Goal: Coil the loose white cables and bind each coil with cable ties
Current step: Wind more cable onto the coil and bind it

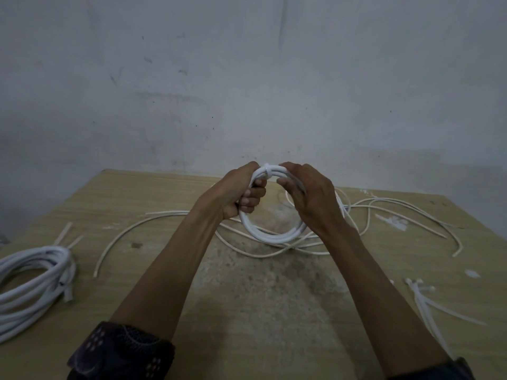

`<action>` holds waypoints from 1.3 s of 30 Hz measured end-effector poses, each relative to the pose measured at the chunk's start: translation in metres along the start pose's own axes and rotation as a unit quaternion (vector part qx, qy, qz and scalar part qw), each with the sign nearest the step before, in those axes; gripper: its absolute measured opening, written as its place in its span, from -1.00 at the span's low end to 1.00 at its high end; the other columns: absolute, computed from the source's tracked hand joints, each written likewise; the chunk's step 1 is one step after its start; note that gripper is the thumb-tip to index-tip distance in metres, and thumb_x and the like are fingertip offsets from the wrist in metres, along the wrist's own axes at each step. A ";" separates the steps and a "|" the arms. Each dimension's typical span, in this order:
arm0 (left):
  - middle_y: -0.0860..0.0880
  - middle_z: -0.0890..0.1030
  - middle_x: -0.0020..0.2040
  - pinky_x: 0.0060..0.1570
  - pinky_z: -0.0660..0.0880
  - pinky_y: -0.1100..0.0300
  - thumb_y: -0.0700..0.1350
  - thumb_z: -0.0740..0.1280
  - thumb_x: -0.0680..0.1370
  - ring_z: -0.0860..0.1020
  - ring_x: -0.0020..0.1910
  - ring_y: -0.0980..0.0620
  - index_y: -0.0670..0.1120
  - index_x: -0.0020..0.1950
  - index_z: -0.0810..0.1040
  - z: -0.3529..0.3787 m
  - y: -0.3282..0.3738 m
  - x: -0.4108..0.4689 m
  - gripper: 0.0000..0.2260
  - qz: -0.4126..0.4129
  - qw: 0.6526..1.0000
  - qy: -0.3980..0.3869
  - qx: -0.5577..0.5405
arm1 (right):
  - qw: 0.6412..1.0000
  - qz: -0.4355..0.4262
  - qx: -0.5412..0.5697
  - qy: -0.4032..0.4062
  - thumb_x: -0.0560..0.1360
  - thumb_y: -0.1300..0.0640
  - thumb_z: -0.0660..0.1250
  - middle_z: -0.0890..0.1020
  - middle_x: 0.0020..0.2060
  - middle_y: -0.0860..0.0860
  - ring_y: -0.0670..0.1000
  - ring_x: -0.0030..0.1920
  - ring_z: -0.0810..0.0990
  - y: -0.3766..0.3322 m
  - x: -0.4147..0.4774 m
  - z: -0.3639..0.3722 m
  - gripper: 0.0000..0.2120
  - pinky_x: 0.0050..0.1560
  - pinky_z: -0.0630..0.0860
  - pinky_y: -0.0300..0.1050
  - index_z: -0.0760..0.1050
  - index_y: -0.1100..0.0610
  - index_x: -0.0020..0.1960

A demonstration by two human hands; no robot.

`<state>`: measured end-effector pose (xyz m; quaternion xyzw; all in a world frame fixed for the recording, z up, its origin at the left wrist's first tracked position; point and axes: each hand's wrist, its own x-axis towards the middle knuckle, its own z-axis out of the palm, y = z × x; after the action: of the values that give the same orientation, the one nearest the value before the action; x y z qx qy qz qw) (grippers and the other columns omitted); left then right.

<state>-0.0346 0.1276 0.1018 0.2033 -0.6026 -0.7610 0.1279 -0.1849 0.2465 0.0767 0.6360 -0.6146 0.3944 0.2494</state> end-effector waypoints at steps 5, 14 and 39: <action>0.06 0.19 -0.57 -0.58 0.04 0.27 0.35 0.18 0.55 0.13 -0.66 0.14 -0.05 -0.34 0.30 -0.001 -0.003 0.000 -0.49 -0.021 0.998 -0.056 -0.016 | 0.999 -0.016 -0.011 -0.035 0.63 0.07 0.25 0.57 -0.10 0.09 0.07 -0.19 0.54 0.003 -0.002 0.001 -0.74 -0.23 0.50 -0.01 0.54 0.14 0.26; 0.04 0.16 -0.51 -0.58 0.06 0.30 0.28 0.16 0.61 0.09 -0.62 0.11 -0.06 -0.36 0.30 0.014 0.000 -0.004 -0.50 0.048 0.997 0.000 0.059 | 0.986 0.125 0.043 0.102 0.69 0.00 0.10 0.46 -0.47 0.00 -0.04 -0.47 0.42 -0.010 -0.002 0.000 -0.65 -0.41 0.29 -0.11 0.43 0.09 -0.20; 0.04 0.43 -0.62 -0.49 0.25 0.20 0.05 0.04 0.72 0.36 -0.62 0.18 -0.05 -0.40 0.45 0.032 -0.019 0.002 -0.47 0.263 0.889 0.144 0.346 | 0.954 0.184 0.232 -0.049 0.54 0.24 0.43 0.68 -0.19 0.06 -0.12 -0.16 0.62 -0.016 0.021 -0.037 -0.97 -0.06 0.41 -0.49 0.61 0.16 -0.08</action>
<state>-0.0500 0.1592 0.0892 0.1766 -0.8339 -0.4052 0.3304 -0.1775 0.2658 0.1179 0.5704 -0.6241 0.5338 -0.0121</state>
